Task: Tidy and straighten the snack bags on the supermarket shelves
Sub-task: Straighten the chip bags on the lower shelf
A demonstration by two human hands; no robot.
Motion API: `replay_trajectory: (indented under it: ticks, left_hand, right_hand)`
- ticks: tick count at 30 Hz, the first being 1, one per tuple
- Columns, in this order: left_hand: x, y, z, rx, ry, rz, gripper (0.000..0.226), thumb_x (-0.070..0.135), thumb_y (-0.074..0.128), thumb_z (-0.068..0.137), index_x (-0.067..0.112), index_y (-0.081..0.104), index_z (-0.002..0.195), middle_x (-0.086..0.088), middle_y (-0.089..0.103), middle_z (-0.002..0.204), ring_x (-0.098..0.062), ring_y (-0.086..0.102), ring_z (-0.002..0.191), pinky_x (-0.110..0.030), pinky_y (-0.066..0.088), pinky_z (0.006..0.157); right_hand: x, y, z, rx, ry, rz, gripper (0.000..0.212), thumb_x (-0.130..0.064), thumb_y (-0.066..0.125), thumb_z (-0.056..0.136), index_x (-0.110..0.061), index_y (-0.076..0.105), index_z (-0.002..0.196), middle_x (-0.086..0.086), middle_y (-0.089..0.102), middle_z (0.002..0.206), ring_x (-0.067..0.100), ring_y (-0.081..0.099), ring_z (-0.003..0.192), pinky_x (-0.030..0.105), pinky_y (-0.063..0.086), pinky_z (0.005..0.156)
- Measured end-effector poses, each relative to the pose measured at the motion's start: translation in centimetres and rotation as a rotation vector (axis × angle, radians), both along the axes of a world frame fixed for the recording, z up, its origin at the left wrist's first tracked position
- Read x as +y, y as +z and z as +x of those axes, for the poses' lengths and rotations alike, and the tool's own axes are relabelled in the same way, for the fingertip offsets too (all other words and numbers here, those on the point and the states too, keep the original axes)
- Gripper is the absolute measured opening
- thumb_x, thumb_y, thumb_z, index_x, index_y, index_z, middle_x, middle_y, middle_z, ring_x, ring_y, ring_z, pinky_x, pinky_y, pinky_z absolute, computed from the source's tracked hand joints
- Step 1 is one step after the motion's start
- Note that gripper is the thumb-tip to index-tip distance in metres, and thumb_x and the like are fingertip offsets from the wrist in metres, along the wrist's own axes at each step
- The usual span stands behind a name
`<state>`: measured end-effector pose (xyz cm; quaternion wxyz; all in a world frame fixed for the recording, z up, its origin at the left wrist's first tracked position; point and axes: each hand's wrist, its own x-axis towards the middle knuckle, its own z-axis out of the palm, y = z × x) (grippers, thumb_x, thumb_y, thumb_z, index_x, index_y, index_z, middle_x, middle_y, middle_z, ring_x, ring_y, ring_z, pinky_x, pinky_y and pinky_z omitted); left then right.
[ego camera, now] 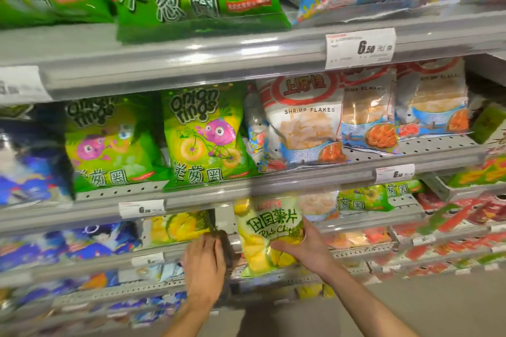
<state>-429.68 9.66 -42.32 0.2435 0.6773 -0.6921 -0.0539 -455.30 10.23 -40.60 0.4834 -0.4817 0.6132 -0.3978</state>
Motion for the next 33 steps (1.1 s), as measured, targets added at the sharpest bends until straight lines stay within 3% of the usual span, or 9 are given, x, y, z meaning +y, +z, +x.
replay_trajectory:
  ticks: [4, 6, 8, 12, 19, 23, 25, 30, 33]
  left_hand:
    - [1.1, -1.0, 3.2, -0.168, 0.04, 0.095, 0.036, 0.025, 0.059, 0.092, 0.008, 0.064, 0.123, -0.011, 0.059, 0.122, -0.032, 0.057, 0.113, -0.048, 0.048, 0.098]
    - [1.3, -1.3, 4.0, -0.241, 0.035, 0.253, 0.058, 0.039, 0.05, 0.098, 0.013, 0.038, 0.149, -0.007, 0.039, 0.148, -0.028, 0.035, 0.139, -0.045, 0.026, 0.12]
    - [1.1, -1.5, 4.6, -0.299, 0.027, 0.305, 0.066, 0.046, 0.04, 0.101, 0.018, 0.017, 0.157, -0.003, 0.021, 0.158, -0.024, 0.016, 0.15, -0.043, 0.009, 0.125]
    - [0.6, -1.1, 4.7, -0.349, 0.001, 0.38, 0.076, 0.049, 0.044, 0.1, 0.02, 0.006, 0.159, -0.002, 0.011, 0.163, -0.025, 0.005, 0.153, -0.045, 0.003, 0.126]
    - [0.6, -0.8, 4.9, -0.35, -0.032, 0.41, 0.08, 0.051, 0.046, 0.097, 0.019, 0.005, 0.158, -0.001, 0.011, 0.162, -0.025, 0.007, 0.152, -0.045, 0.006, 0.126]
    - [0.7, -0.4, 5.0, -0.325, -0.048, 0.423, 0.082, 0.05, 0.05, 0.095, 0.019, 0.007, 0.157, 0.001, 0.012, 0.159, -0.025, 0.009, 0.151, -0.044, 0.01, 0.125]
    - [0.6, -0.2, 5.1, -0.316, -0.062, 0.419, 0.082, 0.05, 0.052, 0.094, 0.02, 0.009, 0.157, 0.001, 0.015, 0.157, -0.024, 0.011, 0.149, -0.044, 0.013, 0.125]
    - [0.6, -0.5, 5.3, -0.33, -0.064, 0.425, 0.084, 0.051, 0.053, 0.093, 0.018, 0.008, 0.157, -0.001, 0.014, 0.158, -0.026, 0.011, 0.15, -0.044, 0.014, 0.125]
    - [0.8, -0.7, 5.5, -0.349, -0.084, 0.417, 0.087, 0.051, 0.052, 0.094, 0.016, 0.005, 0.158, -0.004, 0.012, 0.16, -0.027, 0.007, 0.151, -0.043, 0.014, 0.125]
  right_hand:
    - [-2.6, 0.0, 3.7, -0.014, -0.035, -0.047, 0.057, -0.025, 0.097, 0.065, -0.025, 0.062, 0.11, -0.02, 0.076, 0.095, 0.0, 0.07, 0.093, 0.006, 0.048, 0.07]
    - [-3.9, 0.2, 5.2, -0.015, -0.072, -0.079, 0.055, -0.026, 0.097, 0.064, -0.028, 0.063, 0.108, -0.017, 0.076, 0.093, -0.004, 0.07, 0.088, 0.007, 0.049, 0.07]
    - [-5.2, 0.5, 6.2, -0.01, -0.111, -0.097, 0.059, -0.029, 0.097, 0.064, -0.028, 0.061, 0.111, -0.017, 0.072, 0.094, -0.011, 0.065, 0.087, 0.006, 0.047, 0.071]
    - [-7.4, 0.2, 6.8, -0.009, -0.153, -0.09, 0.056, -0.03, 0.097, 0.064, -0.019, 0.068, 0.11, -0.01, 0.074, 0.101, 0.009, 0.069, 0.096, 0.024, 0.053, 0.081]
    - [-7.6, -1.3, 6.8, 0.028, -0.049, -0.079, 0.058, -0.025, 0.092, 0.073, -0.016, 0.061, 0.121, -0.006, 0.07, 0.11, 0.012, 0.065, 0.104, 0.031, 0.051, 0.089]
    - [-8.1, -1.6, 6.8, 0.006, -0.027, -0.058, 0.044, -0.03, 0.092, 0.073, -0.032, 0.062, 0.105, -0.018, 0.069, 0.103, -0.002, 0.063, 0.099, 0.015, 0.048, 0.078]
    - [-8.8, -1.7, 6.6, 0.006, -0.004, -0.031, 0.038, -0.028, 0.091, 0.074, -0.031, 0.064, 0.1, -0.014, 0.072, 0.101, 0.006, 0.066, 0.102, 0.016, 0.05, 0.078]
    - [-8.4, -2.3, 6.1, 0.058, 0.065, 0.044, 0.072, -0.032, 0.088, 0.078, -0.022, 0.048, 0.138, -0.004, 0.065, 0.123, 0.02, 0.059, 0.121, 0.032, 0.046, 0.098]
    - [-7.5, -2.2, 6.5, 0.198, 0.042, 0.031, 0.077, -0.039, 0.086, 0.079, -0.017, 0.045, 0.14, -0.003, 0.063, 0.117, 0.024, 0.06, 0.115, 0.029, 0.045, 0.089]
